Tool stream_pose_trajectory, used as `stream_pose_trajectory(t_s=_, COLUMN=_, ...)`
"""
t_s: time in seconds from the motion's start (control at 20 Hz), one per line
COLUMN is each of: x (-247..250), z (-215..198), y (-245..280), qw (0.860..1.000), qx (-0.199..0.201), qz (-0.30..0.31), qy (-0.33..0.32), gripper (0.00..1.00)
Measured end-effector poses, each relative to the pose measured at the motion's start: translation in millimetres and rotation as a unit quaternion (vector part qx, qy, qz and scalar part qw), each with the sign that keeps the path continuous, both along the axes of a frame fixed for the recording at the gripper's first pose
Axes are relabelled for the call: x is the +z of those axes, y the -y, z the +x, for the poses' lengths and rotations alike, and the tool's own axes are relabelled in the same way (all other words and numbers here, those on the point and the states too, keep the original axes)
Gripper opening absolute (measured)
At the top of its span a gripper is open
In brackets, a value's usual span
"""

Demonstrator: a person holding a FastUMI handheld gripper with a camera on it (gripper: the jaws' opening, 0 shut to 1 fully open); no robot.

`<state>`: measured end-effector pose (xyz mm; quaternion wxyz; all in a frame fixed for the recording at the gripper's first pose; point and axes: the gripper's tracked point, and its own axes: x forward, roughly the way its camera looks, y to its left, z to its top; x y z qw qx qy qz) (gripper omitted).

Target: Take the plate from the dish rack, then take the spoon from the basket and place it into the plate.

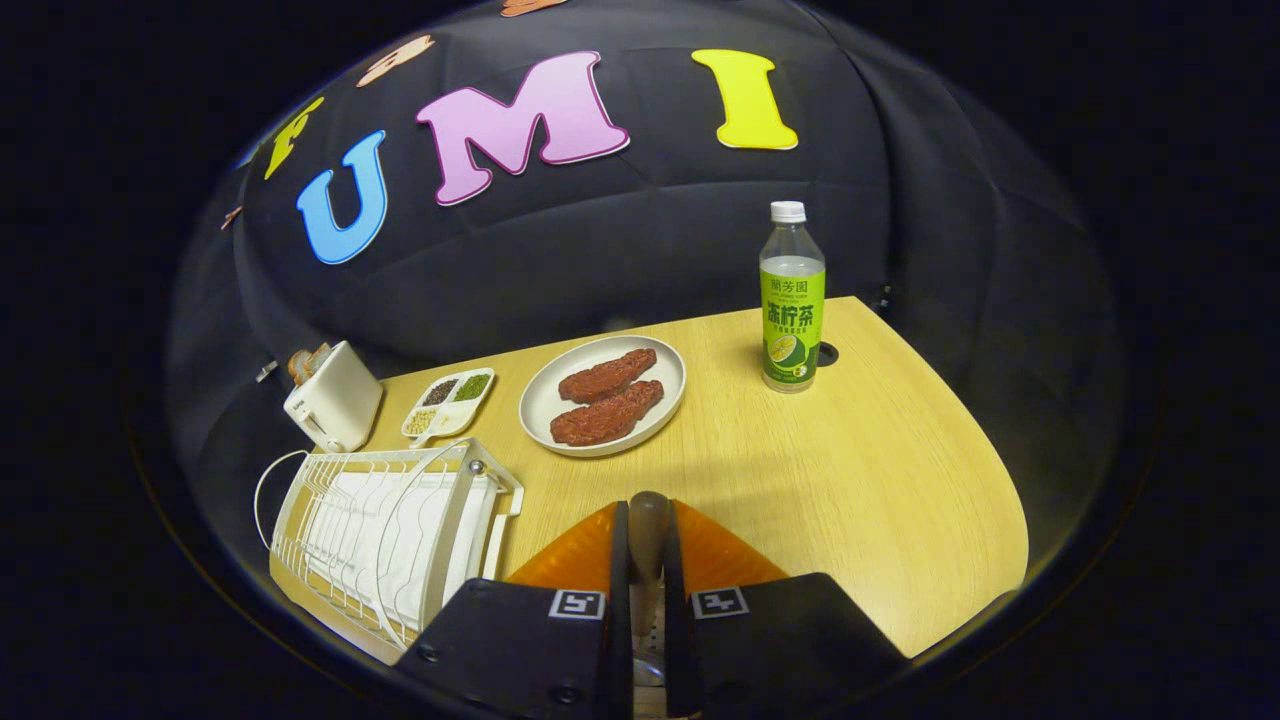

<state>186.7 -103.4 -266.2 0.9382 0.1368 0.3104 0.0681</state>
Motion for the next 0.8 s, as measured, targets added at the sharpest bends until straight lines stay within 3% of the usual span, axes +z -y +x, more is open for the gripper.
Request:
stream_pose_trajectory(t_s=0.3, x=39, z=-13, y=3, qw=0.999, qx=-0.002, qz=-0.013, qy=0.04, gripper=0.13)
stream_pose_trajectory(t_s=0.8, x=157, z=-72, y=22, qw=0.992, qx=-0.079, qz=0.016, qy=0.094, gripper=0.13)
